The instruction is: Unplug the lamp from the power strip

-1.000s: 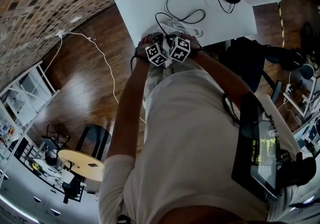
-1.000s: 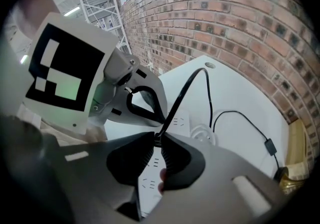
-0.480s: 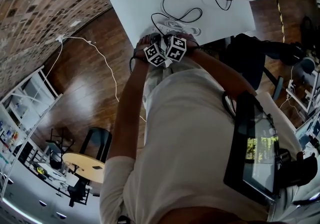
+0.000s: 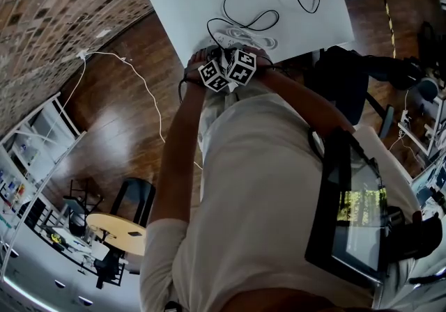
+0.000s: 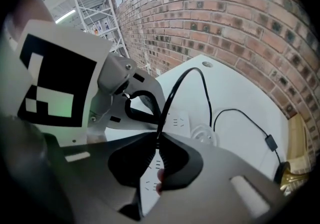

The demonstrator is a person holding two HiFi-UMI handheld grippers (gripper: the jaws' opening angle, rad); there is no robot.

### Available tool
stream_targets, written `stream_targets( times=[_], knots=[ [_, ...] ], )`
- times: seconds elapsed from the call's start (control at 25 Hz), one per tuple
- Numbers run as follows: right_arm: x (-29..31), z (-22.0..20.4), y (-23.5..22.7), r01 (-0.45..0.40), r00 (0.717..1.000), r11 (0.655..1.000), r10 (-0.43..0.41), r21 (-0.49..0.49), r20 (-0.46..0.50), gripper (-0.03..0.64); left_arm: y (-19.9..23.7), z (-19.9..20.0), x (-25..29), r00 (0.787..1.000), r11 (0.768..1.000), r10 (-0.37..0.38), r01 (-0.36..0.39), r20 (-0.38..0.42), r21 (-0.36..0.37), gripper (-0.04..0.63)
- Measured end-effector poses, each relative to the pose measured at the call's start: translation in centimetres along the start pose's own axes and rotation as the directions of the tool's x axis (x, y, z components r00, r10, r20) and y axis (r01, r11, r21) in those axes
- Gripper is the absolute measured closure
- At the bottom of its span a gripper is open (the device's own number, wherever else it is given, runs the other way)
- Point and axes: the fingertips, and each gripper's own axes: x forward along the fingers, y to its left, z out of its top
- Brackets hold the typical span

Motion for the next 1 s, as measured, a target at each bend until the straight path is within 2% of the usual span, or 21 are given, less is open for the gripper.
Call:
stream_targets(
  times=[0.4,0.76,1.0],
  knots=[
    [-0.04,-0.12,-0.04,-0.003,1.0,1.0,0.003,0.025,0.006,0.598,-0.12,-0.01,-0.12,1.0,0.999,0.015,-0.015,-0.002,0.037,0.609],
    [-0.26,-0.32,0.1,-0.007,0.998,0.994,0.0,0.108,0.057,0.6,-0.36,-0.07,-0.1,1.0,0.999,0.025,-0.024,-0.013,0.033,0.609],
    [-0.39,-0.14,0.08,-0.01,0.999,0.996,0.006,0.087,0.036,0.6,-0.22,-0.05,-0.19,0.999,0.998,0.048,-0.047,-0.019,0.043,0.609]
  ],
)
